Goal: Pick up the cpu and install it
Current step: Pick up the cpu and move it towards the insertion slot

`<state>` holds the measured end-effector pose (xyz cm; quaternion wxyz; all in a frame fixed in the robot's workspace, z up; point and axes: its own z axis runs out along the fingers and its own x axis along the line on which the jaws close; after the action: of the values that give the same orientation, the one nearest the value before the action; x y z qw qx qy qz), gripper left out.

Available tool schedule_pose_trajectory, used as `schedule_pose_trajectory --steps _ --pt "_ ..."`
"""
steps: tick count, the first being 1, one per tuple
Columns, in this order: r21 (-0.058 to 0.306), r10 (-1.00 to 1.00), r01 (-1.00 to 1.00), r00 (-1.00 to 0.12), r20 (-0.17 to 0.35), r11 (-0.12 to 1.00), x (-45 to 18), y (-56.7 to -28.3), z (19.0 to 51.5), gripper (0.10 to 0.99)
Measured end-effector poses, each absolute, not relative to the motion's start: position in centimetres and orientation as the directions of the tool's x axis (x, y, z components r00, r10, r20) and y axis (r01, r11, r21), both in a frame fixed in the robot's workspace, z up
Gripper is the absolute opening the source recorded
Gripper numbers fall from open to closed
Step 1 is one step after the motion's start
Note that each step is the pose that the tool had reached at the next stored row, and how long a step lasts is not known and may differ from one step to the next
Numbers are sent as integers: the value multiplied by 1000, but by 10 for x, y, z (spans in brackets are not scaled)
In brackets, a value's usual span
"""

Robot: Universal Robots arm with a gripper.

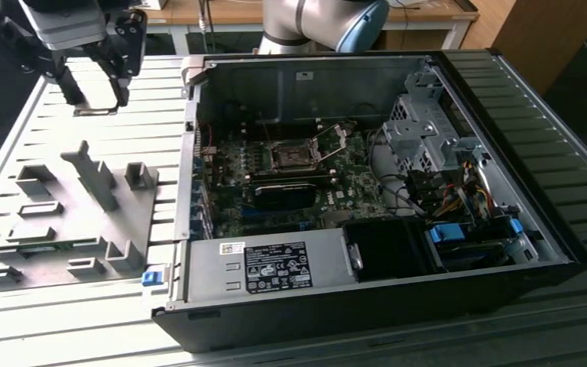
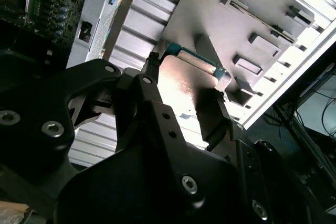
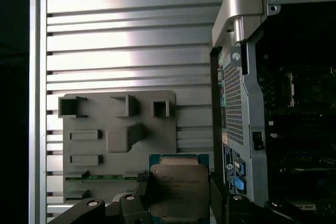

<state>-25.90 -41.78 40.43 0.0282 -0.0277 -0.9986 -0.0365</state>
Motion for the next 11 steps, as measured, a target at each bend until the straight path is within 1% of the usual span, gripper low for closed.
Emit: schedule_pose_trajectory --steps 11 --pt "72 53 57 -997 58 996 -223 -417 404 537"
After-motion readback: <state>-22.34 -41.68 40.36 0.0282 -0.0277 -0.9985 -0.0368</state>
